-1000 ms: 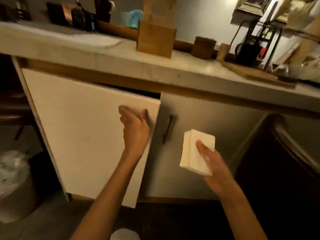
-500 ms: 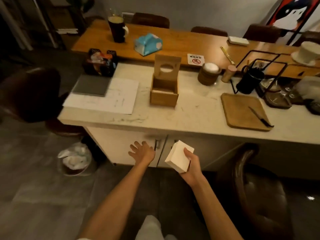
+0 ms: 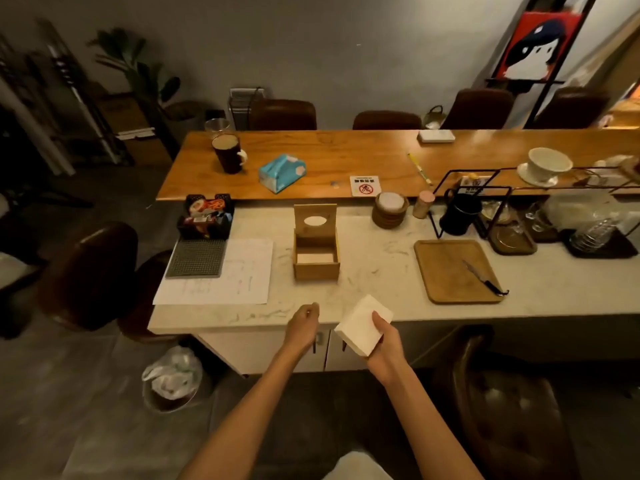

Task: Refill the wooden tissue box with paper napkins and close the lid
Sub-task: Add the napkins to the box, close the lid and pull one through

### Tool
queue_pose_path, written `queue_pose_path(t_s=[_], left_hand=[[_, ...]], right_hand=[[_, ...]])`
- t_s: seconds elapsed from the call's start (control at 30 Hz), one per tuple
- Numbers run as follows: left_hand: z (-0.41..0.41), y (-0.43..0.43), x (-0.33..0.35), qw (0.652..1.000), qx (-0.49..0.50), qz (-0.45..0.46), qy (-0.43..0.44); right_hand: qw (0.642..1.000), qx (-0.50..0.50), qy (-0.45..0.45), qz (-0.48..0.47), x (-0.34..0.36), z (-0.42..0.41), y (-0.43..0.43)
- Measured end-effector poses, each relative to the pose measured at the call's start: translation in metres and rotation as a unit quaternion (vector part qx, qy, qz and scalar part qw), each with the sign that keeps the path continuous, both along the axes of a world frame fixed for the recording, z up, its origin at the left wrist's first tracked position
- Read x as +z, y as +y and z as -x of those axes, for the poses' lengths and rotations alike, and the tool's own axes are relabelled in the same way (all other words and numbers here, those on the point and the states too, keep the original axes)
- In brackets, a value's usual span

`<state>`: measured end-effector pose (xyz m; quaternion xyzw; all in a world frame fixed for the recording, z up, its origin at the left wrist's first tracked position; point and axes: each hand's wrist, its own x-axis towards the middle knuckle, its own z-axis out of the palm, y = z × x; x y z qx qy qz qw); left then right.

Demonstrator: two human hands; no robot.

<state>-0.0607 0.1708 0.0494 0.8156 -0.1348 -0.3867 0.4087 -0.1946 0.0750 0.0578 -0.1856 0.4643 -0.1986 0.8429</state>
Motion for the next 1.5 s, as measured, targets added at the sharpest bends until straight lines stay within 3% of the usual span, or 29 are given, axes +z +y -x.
queue_pose_path(t_s=[0.1, 0.17, 0.37, 0.43, 0.5, 0.6, 0.73, 0.87, 1.27, 1.5], left_hand=[[0.015, -0.03, 0.005, 0.954, 0.014, 0.159, 0.256], [0.019, -0.049, 0.0, 0.928, 0.007, 0.204, 0.311], [0.003, -0.116, -0.01, 0.962, 0.024, 0.211, 0.172], [-0.009, -0.134, -0.014, 0.97, -0.004, 0.208, 0.128], [-0.018, -0.147, -0.021, 0.977, -0.05, 0.194, 0.071], [-0.023, -0.16, -0.029, 0.978, -0.098, 0.182, 0.016], [-0.029, -0.168, -0.046, 0.978, -0.122, 0.171, -0.007], [-0.027, -0.166, -0.068, 0.979, -0.122, 0.165, -0.016], [-0.021, -0.162, -0.093, 0.977, -0.088, 0.193, -0.002], [-0.011, -0.17, -0.091, 0.977, -0.051, 0.205, -0.019]], right_hand=[[0.998, -0.023, -0.052, 0.001, -0.001, -0.005, -0.024], [0.996, -0.032, -0.085, -0.006, -0.003, -0.009, -0.043], [0.992, 0.032, -0.125, -0.001, -0.035, -0.016, -0.111], [0.99, 0.071, -0.115, 0.046, -0.048, -0.016, -0.137], [0.981, 0.11, -0.047, 0.155, -0.052, -0.015, -0.162], [0.922, 0.197, 0.054, 0.328, -0.055, -0.016, -0.193], [0.863, 0.26, 0.074, 0.426, -0.063, -0.029, -0.209], [0.845, 0.268, 0.098, 0.451, -0.082, -0.025, -0.201], [0.853, 0.231, 0.121, 0.451, -0.088, -0.027, -0.182], [0.86, 0.161, 0.161, 0.457, -0.086, -0.039, -0.159]])
